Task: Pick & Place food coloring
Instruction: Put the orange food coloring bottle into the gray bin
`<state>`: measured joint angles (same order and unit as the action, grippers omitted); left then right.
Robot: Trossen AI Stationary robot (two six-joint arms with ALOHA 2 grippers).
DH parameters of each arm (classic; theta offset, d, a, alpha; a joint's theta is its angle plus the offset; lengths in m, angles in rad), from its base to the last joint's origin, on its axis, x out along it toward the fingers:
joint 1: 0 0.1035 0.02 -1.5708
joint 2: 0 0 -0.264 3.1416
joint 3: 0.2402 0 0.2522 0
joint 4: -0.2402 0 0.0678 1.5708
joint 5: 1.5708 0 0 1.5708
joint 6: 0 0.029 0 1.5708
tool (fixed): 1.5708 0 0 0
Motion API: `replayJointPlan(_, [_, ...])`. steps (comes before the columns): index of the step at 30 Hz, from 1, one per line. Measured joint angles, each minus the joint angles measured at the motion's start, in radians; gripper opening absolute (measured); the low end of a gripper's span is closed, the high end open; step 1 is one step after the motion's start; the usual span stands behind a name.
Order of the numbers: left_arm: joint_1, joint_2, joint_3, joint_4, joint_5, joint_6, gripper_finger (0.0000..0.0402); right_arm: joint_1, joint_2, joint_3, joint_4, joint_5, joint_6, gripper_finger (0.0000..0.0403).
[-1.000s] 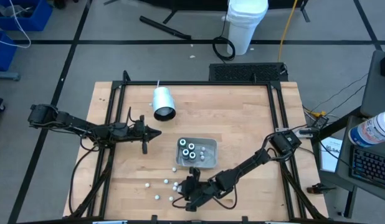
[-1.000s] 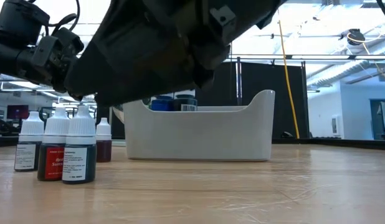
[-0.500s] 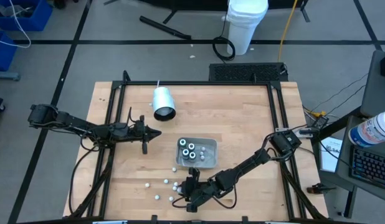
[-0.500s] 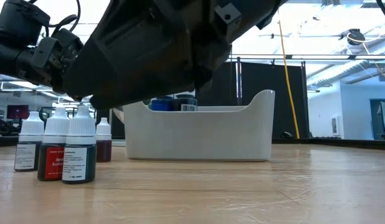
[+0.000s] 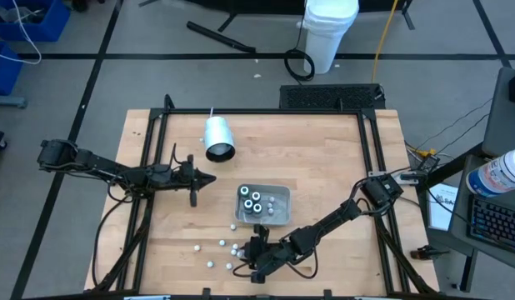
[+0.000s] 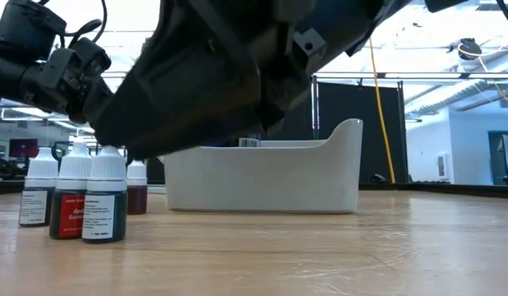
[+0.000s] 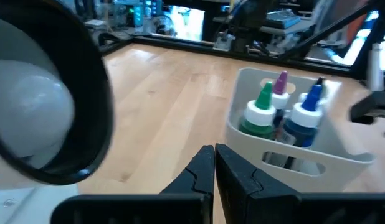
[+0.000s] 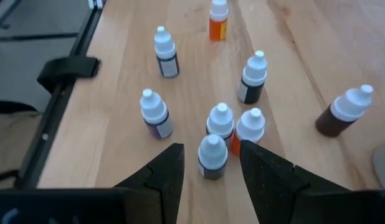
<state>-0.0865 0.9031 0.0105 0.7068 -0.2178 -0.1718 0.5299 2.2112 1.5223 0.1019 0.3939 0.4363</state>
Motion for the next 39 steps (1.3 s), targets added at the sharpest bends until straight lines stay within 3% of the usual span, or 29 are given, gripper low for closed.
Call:
replayJointPlan(10, [0.000,-0.002,0.001,0.177,0.219,0.018,0.0019,0.032,-0.059,0.000,0.007,0.130,-0.216,0.0146])
replayJointPlan(16, [-0.017,-0.007,0.037,0.109,0.226,0.012,0.0019,0.080,-0.155,0.000,-0.118,0.226,-0.327,0.0146])
replayJointPlan(20, [-0.052,-0.028,0.213,-0.281,0.135,0.017,0.0019,0.116,-0.220,-0.028,-0.219,0.317,-0.348,0.0146])
replayJointPlan(25, [-0.122,-0.020,0.484,-0.813,-0.035,0.031,0.0019,0.119,-0.321,-0.190,-0.188,0.313,-0.351,0.0140])
replayJointPlan(30, [-0.211,-0.020,0.675,-1.081,-0.043,0.001,0.0019,0.106,-0.470,-0.390,-0.102,0.312,-0.319,0.0108])
replayJointPlan(39, [-0.388,0.051,1.013,-1.595,-0.123,-0.338,0.0019,0.125,-0.848,-0.720,0.161,0.312,-0.448,0.0009])
